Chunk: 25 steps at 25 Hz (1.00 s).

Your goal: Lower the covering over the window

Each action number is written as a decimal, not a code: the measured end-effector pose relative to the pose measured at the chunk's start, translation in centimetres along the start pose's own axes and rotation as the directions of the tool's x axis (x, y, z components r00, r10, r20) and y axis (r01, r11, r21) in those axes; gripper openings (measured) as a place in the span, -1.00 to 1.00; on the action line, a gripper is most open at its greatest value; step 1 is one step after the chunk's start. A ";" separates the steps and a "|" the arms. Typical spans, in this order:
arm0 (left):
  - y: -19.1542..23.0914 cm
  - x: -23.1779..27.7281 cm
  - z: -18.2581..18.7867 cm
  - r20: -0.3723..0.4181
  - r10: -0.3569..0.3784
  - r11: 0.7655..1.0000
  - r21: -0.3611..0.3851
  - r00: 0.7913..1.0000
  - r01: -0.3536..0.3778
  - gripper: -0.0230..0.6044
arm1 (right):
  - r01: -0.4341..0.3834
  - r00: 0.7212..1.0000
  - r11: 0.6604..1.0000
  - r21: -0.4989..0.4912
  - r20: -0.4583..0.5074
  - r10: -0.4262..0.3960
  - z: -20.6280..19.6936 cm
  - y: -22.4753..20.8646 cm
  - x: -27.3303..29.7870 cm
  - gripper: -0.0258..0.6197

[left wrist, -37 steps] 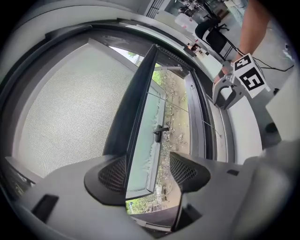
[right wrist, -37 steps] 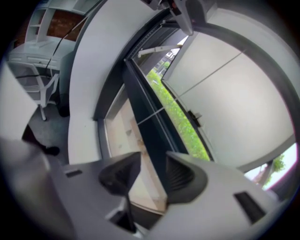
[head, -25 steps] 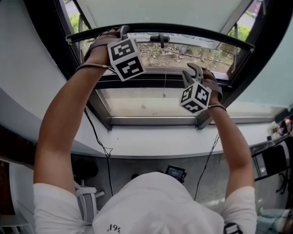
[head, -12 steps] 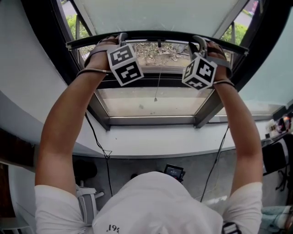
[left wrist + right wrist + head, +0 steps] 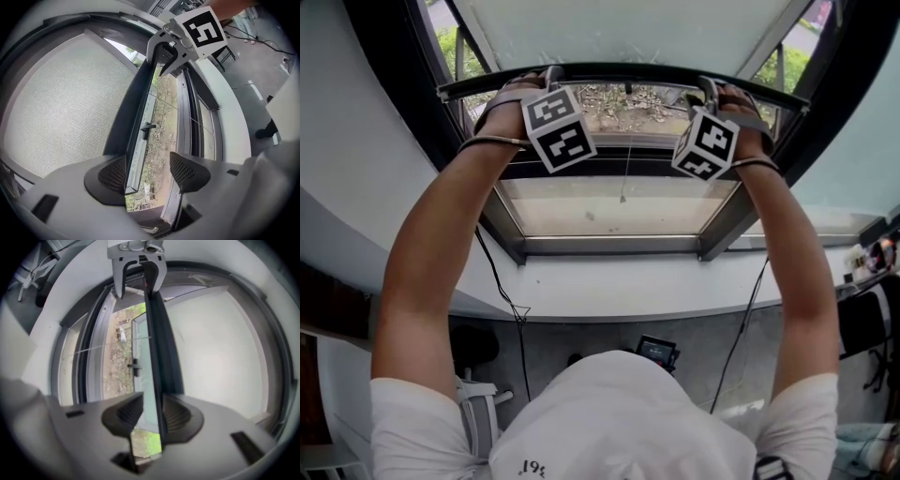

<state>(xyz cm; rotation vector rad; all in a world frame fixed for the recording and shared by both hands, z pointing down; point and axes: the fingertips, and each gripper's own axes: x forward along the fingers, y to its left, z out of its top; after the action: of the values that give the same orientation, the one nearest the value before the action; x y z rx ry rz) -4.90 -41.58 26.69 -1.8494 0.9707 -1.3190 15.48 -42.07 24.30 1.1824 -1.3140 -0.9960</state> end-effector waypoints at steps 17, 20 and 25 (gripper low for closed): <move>-2.2 0.9 -0.8 -0.051 -0.087 0.996 0.009 0.995 0.088 -0.04 | -0.141 0.987 0.989 -0.036 -0.084 0.137 -0.2 2.9 0.2 -0.54; -2.8 1.1 -1.0 -0.055 -0.097 0.995 0.006 0.994 0.098 -0.04 | -0.151 0.985 0.988 -0.043 -0.088 0.147 -0.3 3.4 0.3 -0.54; -3.5 1.0 -1.0 -0.059 -0.118 0.993 -0.001 0.991 0.118 -0.04 | -0.169 0.982 0.985 -0.040 -0.095 0.165 -0.4 4.1 0.0 -0.54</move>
<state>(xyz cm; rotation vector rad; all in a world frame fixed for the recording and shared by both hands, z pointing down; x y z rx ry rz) -4.99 -40.73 30.37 -1.9002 0.9011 -1.4516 15.49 -41.38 28.37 1.0511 -1.2875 -0.8380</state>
